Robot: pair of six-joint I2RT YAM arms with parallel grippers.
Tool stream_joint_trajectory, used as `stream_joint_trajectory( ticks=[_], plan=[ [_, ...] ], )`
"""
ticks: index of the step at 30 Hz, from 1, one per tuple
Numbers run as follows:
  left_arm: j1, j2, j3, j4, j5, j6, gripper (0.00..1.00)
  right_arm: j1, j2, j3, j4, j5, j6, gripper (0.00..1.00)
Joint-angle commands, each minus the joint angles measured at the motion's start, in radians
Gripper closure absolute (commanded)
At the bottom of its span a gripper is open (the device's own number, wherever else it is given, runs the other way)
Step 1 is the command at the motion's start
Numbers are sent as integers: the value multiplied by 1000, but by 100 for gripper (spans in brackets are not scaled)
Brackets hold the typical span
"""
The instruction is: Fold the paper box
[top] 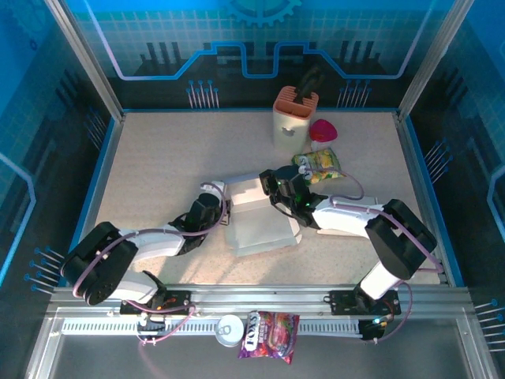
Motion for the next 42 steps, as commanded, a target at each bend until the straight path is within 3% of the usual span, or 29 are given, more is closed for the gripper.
stream_joint_trajectory(
  ticks=[1, 9, 18, 20, 25, 30, 34, 39, 42],
  plan=[
    [-5, 32, -23, 98, 24, 22, 81, -12, -19, 27, -84, -22, -2, 100],
    [-4, 84, -31, 166, 23, 22, 77, -17, -25, 22, -95, -28, -4, 100],
    [-7, 90, -16, 149, -10, 0, 94, -12, -21, 28, -102, -29, -6, 100],
    [-14, 94, -3, 124, -41, -12, 100, -9, -21, 23, -100, -27, -3, 100],
    [-62, 94, 52, -21, -226, -71, 100, 0, -38, 10, -98, -14, -7, 100],
    [-67, 55, 40, -59, -255, -86, 100, -23, -120, -9, -81, -37, -131, 61],
    [-63, -67, 29, -127, -224, -63, 100, -88, -263, -37, -84, -99, -346, 43],
    [9, -232, 21, -224, -58, -35, 100, -249, -428, -86, -104, -304, -578, 37],
    [54, -312, 22, -288, 6, -26, 100, -364, -501, -111, -203, -410, -616, 38]
  ],
)
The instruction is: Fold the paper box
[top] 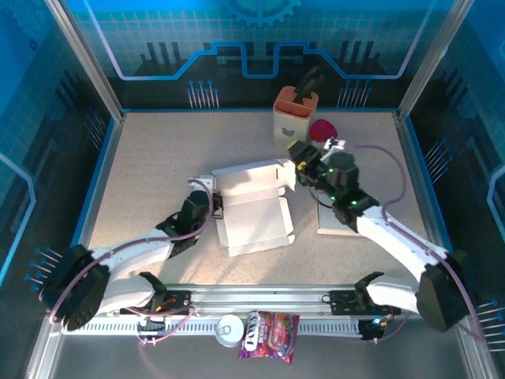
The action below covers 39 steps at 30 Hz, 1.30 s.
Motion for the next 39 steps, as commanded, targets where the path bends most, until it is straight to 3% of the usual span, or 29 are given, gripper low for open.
stream_joint_trajectory(
  ticks=[1, 6, 11, 14, 18, 23, 39],
  plan=[
    [43, -77, -5, -101, 116, 23, 100, -95, -69, -61, -81, -162, -133, 39],
    [100, -140, 4, -142, 251, 43, 100, -172, -124, -110, -67, -216, -168, 43],
    [210, -152, 52, -161, 535, -22, 100, -307, -16, -117, 184, -551, -240, 57],
    [260, -103, 94, -151, 694, -62, 100, -347, 55, -107, 333, -748, -244, 59],
    [286, -25, 146, -145, 799, -77, 100, -350, 125, -87, 417, -898, -272, 62],
    [325, 57, 180, -98, 888, -115, 100, -344, 163, -82, 471, -965, -305, 60],
    [362, 197, 290, -110, 1002, -95, 100, -276, 204, -1, 228, -975, -548, 62]
  ],
)
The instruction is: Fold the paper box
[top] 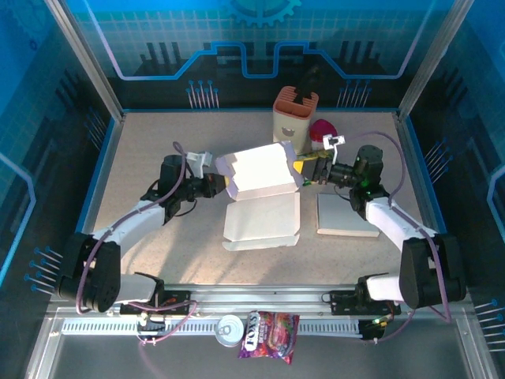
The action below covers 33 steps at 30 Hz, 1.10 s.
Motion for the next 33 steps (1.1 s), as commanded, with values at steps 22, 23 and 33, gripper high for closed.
stream_joint_trajectory(
  ticks=[22, 23, 33],
  plan=[
    [-10, -59, 60, -127, -50, 69, 100, 214, -44, 255, -726, 554, -552, 63],
    [-13, -61, 62, -131, -56, 73, 100, 234, -42, 263, -741, 606, -567, 62],
    [-37, -64, 73, -160, -90, 95, 100, 326, -36, 286, -775, 914, -629, 60]
  ],
)
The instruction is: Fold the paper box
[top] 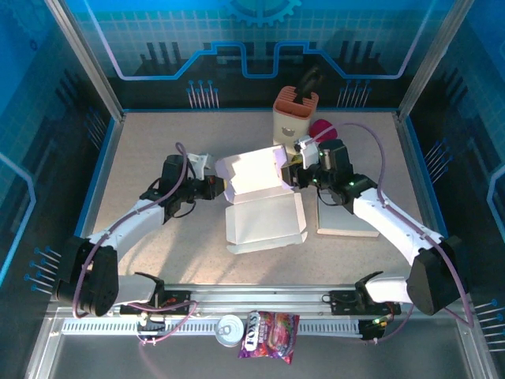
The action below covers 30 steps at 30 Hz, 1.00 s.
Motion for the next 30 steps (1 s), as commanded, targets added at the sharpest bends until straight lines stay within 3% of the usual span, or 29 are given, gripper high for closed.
stream_joint_trajectory(
  ticks=[1, 7, 18, 20, 24, 30],
  plan=[
    [-12, -33, 40, -5, 4, 22, 100, 24, 0, 46, -47, 129, -48, 60],
    [-26, -33, 51, -23, -8, 35, 100, 45, 41, 75, -47, 181, -57, 60],
    [-53, -24, 67, -47, -54, 48, 100, 126, 105, 108, -60, 404, -16, 81],
    [-67, -16, 78, -67, -85, 58, 100, 144, 119, 111, -57, 443, -8, 87],
    [-119, -3, 82, -93, -211, 92, 100, 175, 128, 79, -18, 507, 17, 89],
    [-189, -12, -60, 103, -398, 139, 100, 207, 115, -75, 159, 548, 53, 89]
  ],
)
